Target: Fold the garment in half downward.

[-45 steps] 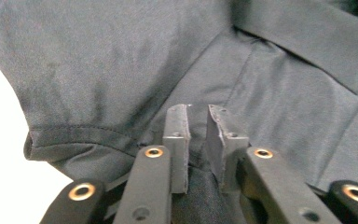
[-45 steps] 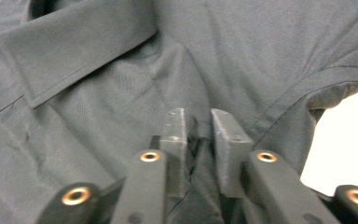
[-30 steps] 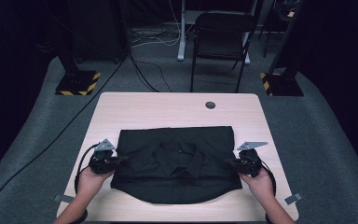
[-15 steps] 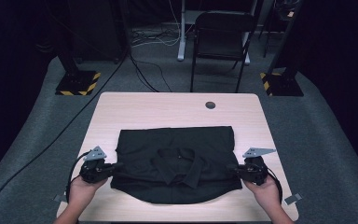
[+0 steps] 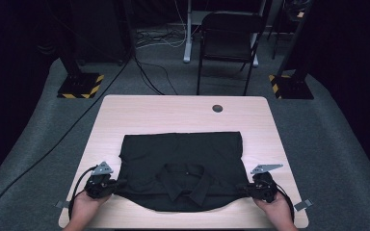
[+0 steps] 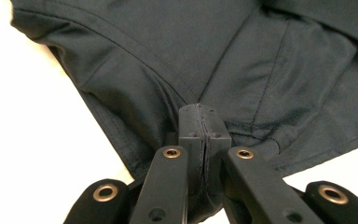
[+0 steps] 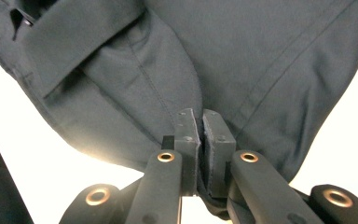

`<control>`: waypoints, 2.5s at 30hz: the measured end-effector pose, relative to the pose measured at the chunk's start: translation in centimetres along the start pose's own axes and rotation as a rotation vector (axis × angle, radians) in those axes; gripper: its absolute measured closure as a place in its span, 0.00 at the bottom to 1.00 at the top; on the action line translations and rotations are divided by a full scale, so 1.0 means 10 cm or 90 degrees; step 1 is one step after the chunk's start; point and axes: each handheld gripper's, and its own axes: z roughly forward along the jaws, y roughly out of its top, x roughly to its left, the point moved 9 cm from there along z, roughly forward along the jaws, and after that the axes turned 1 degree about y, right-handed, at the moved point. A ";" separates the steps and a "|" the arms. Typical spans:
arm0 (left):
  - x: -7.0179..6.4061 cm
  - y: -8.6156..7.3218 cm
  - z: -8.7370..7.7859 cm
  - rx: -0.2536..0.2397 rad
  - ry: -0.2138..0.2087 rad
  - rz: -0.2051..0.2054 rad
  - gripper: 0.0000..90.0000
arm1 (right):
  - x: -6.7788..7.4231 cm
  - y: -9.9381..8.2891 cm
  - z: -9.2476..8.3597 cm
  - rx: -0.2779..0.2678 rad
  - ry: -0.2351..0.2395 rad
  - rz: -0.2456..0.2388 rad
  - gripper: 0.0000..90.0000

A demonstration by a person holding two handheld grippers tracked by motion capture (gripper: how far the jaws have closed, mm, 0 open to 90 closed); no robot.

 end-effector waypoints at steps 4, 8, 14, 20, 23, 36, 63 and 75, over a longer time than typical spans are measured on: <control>-0.01 -0.02 0.03 0.006 0.006 0.010 0.94 | -0.01 -0.05 0.03 0.003 -0.002 0.006 0.95; -0.03 -0.03 0.06 0.015 0.012 0.027 0.94 | -0.02 -0.07 0.05 0.006 -0.014 0.000 0.93; -0.05 -0.05 0.08 0.016 0.007 0.032 0.93 | -0.03 -0.11 0.07 0.017 -0.027 -0.010 0.92; -0.14 -0.02 0.12 0.025 0.011 0.065 0.92 | -0.06 -0.14 0.02 0.026 -0.045 -0.011 0.92; -0.20 0.01 0.16 0.031 0.008 0.079 0.92 | -0.10 -0.16 -0.02 0.033 -0.059 -0.006 0.92; -0.61 0.17 0.38 0.045 -0.043 0.088 0.91 | -0.44 -0.36 -0.32 0.019 -0.098 0.063 0.90; -1.03 0.39 0.41 0.008 -0.154 0.081 0.36 | -0.66 -0.58 -0.60 0.023 -0.189 0.080 0.61; -0.85 0.69 0.30 -0.037 -0.114 0.074 0.17 | -0.61 -0.57 -0.56 0.014 -0.158 0.084 0.42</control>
